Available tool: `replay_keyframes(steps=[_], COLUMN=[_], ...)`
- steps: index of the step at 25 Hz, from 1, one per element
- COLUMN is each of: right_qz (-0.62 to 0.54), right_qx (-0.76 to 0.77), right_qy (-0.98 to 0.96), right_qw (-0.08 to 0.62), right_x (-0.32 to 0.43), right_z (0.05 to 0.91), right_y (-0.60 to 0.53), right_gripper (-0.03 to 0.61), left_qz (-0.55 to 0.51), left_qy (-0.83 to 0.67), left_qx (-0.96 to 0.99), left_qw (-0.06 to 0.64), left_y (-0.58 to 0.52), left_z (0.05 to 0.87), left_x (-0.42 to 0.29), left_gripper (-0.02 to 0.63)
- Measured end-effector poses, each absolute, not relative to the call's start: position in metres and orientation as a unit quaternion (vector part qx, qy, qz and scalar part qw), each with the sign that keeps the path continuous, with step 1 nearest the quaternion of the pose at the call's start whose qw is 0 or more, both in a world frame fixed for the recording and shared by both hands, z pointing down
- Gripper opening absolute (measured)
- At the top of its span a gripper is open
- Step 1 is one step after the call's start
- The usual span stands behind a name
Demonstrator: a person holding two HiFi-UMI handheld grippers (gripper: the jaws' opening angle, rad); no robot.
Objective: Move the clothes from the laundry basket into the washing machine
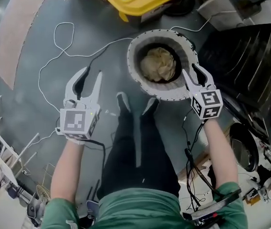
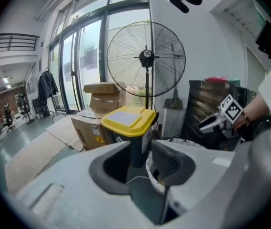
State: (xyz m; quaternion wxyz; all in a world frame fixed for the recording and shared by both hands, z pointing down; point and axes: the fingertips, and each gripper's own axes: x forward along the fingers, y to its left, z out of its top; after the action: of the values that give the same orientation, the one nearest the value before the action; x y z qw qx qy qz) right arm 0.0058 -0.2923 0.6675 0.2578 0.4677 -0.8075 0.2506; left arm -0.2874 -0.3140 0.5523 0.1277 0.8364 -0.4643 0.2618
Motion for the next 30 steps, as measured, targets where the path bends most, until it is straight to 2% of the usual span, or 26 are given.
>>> replay_keyframes(steps=[14, 23, 30], right_qz=[0.242, 0.216, 0.266], right_qx=[0.323, 0.210, 0.193], right_qy=[-0.802, -0.787, -0.764], right_qw=[0.441, 0.538, 0.555], right_x=[-0.029, -0.059, -0.064], right_z=[0.882, 1.004, 1.109], right_y=[-0.264, -0.257, -0.254], right_gripper=[0.254, 0.401, 0.520], left_qz=[0.282, 0.291, 0.297], left_qy=[-0.415, -0.399, -0.405], left_qx=[0.852, 0.854, 0.850], left_qw=[0.150, 0.162, 0.155], left_y=[-0.301, -0.290, -0.299], left_z=[0.688, 0.762, 0.821], left_x=[-0.292, -0.303, -0.324], left_gripper=[0.150, 0.150, 0.150])
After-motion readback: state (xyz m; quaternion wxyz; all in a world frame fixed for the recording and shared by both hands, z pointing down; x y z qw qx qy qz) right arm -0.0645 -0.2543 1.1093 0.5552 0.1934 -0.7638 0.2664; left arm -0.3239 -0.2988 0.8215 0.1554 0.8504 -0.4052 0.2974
